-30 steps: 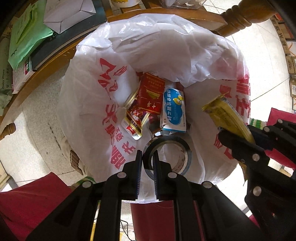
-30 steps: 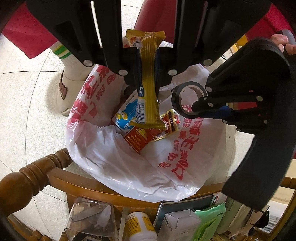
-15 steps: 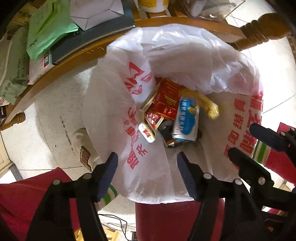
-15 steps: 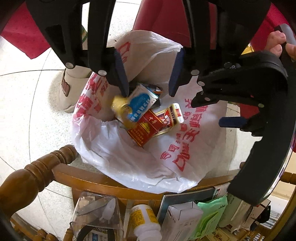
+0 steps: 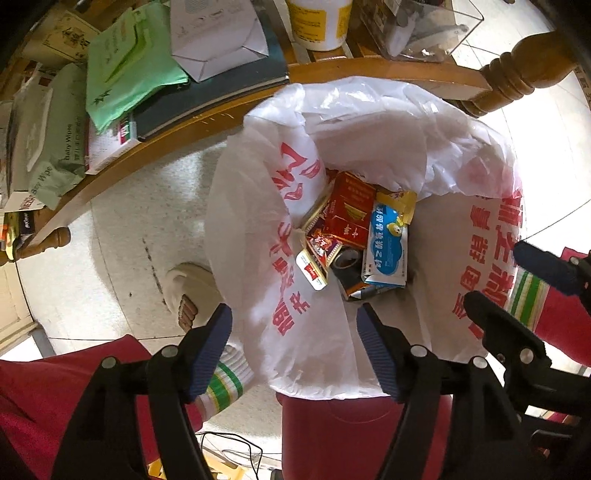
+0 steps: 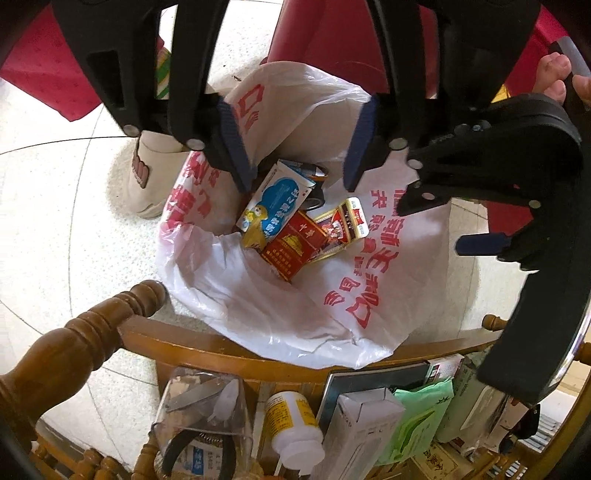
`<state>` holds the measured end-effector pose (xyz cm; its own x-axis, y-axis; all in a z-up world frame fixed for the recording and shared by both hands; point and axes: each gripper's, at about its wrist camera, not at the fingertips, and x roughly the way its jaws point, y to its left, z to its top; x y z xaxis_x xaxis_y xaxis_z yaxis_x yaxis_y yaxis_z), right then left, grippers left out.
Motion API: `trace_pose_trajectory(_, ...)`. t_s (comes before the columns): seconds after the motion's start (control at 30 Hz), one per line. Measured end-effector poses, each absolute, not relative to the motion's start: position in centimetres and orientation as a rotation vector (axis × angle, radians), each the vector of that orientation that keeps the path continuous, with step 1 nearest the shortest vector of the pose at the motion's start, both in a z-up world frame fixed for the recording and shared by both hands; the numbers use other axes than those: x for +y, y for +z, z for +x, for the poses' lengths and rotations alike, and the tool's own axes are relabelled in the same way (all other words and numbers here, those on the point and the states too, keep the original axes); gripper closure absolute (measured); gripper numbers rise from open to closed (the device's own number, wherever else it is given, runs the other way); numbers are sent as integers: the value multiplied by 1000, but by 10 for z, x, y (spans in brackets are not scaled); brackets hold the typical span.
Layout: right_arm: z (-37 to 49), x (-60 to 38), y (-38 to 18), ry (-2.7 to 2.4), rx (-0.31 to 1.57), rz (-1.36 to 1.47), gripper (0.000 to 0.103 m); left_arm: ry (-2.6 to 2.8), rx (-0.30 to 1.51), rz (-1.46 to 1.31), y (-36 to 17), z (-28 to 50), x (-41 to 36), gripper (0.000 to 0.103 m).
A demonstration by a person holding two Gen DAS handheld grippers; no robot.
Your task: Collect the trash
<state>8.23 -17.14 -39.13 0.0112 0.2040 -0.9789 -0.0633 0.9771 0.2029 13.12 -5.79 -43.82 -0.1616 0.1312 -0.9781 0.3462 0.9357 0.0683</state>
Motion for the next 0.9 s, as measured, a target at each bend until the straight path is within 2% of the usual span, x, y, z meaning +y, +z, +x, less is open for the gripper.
trace_pose_trajectory(0.13,78,-172,-385,200,1527,129,42,-183,1711,344,-430,130,-52,28)
trace_pose_trajectory(0.27,74,-169,-376,186,1502,106,39,-158,1685,349,-421,124,-47,28)
trace_pose_trajectory(0.5,62,-175,-347,129,1452,160,25,-116,1605,284,-382,115,-36,28)
trace_pose_trajectory(0.57,58,-174,-333,119,1416,160,24,-108,1565,263,-367,111,-33,28)
trace_pose_trajectory(0.7,46,-169,-292,94,1297,98,23,-93,1486,213,-334,101,-28,25)
trace_pose_trajectory(0.83,24,-163,-241,81,1125,47,14,-74,1384,167,-293,88,-20,24)
trace_pose_trajectory(0.9,13,-162,-216,80,1049,46,14,-74,1316,156,-271,81,-18,24)
